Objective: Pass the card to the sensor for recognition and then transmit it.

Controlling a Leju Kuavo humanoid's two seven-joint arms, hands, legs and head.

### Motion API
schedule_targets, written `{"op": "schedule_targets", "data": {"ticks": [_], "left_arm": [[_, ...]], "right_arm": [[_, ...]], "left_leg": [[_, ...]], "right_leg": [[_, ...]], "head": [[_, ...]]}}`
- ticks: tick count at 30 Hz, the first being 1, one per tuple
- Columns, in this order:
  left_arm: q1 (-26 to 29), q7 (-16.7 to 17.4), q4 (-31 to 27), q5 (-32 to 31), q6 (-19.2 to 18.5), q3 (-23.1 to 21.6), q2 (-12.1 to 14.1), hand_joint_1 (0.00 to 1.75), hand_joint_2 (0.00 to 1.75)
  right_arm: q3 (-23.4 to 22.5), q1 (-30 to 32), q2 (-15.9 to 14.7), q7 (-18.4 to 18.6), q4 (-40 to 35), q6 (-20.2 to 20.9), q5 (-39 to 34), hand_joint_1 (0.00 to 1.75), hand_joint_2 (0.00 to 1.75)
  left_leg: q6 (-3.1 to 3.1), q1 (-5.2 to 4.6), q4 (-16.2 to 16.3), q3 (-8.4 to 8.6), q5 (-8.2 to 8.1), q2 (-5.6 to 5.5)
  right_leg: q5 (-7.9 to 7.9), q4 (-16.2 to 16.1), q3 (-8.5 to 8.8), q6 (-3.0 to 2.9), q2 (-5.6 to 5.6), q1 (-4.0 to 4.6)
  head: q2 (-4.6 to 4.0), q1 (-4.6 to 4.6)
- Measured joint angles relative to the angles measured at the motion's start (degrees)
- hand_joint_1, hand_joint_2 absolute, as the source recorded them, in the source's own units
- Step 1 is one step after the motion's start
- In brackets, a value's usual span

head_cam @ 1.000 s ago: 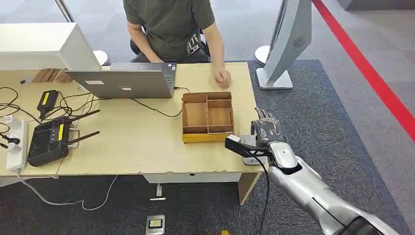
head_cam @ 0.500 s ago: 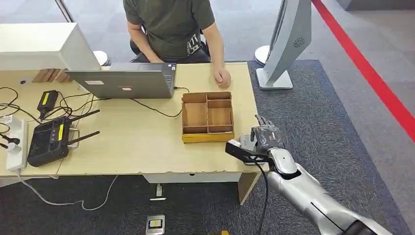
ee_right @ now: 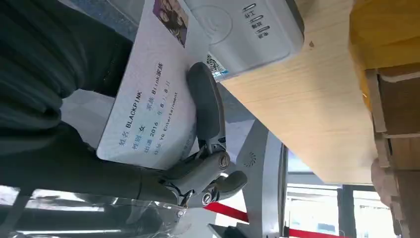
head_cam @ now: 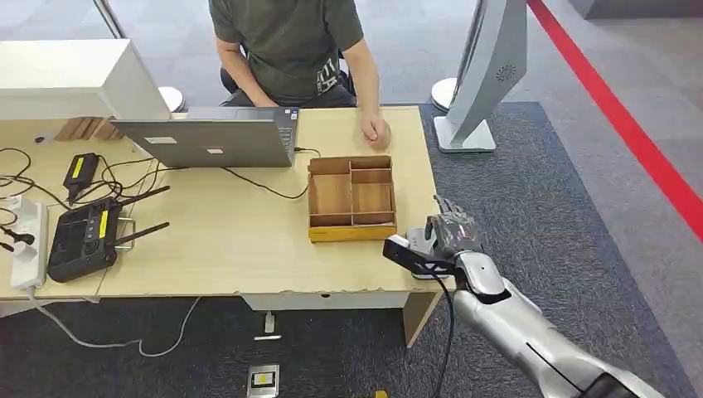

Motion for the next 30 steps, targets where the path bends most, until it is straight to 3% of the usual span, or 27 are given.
{"op": "schedule_targets", "data": {"ticks": [11,15,22,30], "left_arm": [[0.03,0.13,0.00,0.31,-0.04,0.00,0.37,0.00,0.00],[-0.04,-0.15,0.00,1.44,-0.57,0.00,0.48,0.00,0.00],[-0.11,-0.39,0.00,3.94,-0.35,0.18,0.33,0.00,0.00],[-0.33,-0.48,0.00,4.42,-0.18,0.57,0.02,0.00,0.00]], "right_arm": [[0.39,-0.30,0.02,-0.04,0.50,-0.42,-0.06,1.75,1.75],[0.98,-1.30,-0.59,2.17,-0.29,-1.11,4.95,1.75,1.75],[1.20,-6.78,-2.80,7.37,-11.68,12.62,12.88,1.75,1.75],[1.62,-11.64,-3.76,8.04,-21.61,17.68,15.69,1.75,1.75]], "left_leg": [[0.00,0.00,0.00,0.05,0.00,0.00],[0.02,-0.01,0.01,0.01,0.03,-0.02],[0.02,-0.01,0.02,0.02,0.03,0.08],[0.01,0.00,0.01,0.00,0.02,0.07]], "right_leg": [[0.00,0.00,0.08,0.00,0.00,0.00],[0.04,0.01,0.09,0.03,0.00,-0.01],[0.07,0.02,0.02,0.00,0.08,-0.01],[0.06,0.01,0.00,0.00,0.09,0.00]], "head": [[0.00,0.02],[0.00,0.00],[0.00,0.00],[0.00,0.00]]}}
